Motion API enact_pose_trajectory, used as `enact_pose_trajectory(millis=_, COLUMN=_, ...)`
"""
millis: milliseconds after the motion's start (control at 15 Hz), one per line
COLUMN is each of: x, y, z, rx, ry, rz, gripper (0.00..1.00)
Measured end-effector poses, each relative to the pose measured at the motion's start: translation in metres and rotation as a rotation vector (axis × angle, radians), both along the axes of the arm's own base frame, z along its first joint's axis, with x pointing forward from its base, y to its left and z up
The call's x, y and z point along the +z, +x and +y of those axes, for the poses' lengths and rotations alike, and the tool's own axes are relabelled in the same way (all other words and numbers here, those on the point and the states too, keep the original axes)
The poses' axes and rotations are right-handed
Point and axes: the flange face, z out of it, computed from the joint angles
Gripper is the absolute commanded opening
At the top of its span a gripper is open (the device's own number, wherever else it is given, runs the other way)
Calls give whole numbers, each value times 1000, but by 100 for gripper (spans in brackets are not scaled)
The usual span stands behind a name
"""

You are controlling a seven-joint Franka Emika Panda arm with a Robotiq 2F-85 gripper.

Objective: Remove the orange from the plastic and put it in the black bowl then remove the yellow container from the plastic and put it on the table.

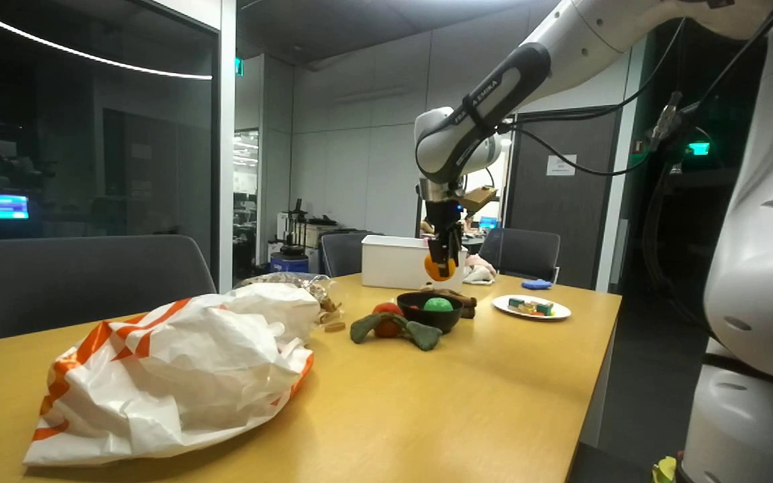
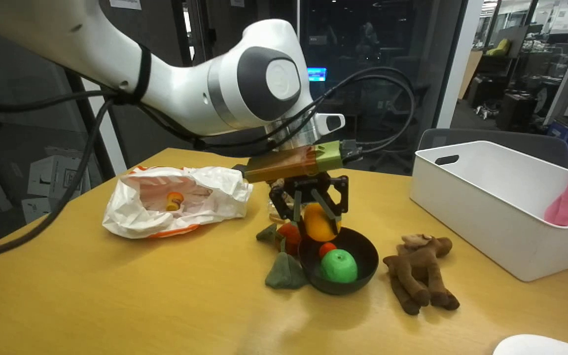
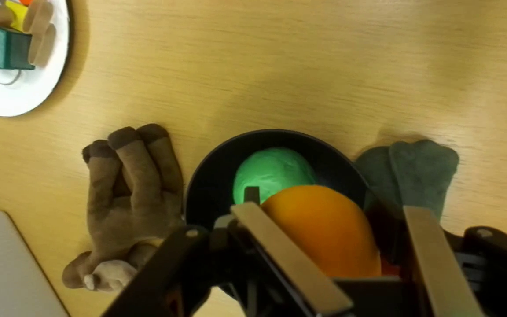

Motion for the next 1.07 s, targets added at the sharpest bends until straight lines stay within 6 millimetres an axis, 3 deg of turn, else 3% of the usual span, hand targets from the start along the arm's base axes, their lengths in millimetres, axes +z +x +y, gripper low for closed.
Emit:
enact_pose_trajectory(millis=200, x=-18, y=11, z=-12, rx=17, ry=-21, rz=-55, gripper=36)
enact_pose_trajectory(millis=267, x=-24, y=16, z=-14, rx=30, ry=-30, rz=-73, gripper=67)
enact_pose_trajectory(millis=333, x=-30, y=19, z=-16, rx=35, ry=-38, rz=-89, gripper=87)
enact_pose_trajectory(millis=467, x=-39, y=25, z=-19, rx=35, ry=-44, rz=-122, gripper=99)
enact_pose_trajectory(millis=800, x=-38, y=36, z=-14, rx=9, ry=7, rz=-228, gripper=100)
enact_pose_trajectory(millis=933, x=-29, y=44, z=2, rx=27, ry=64, rz=-288, gripper=100)
enact_pose_trajectory(millis=1067, x=-22, y=55, z=38, rx=95, ry=140, rz=-315, gripper=100)
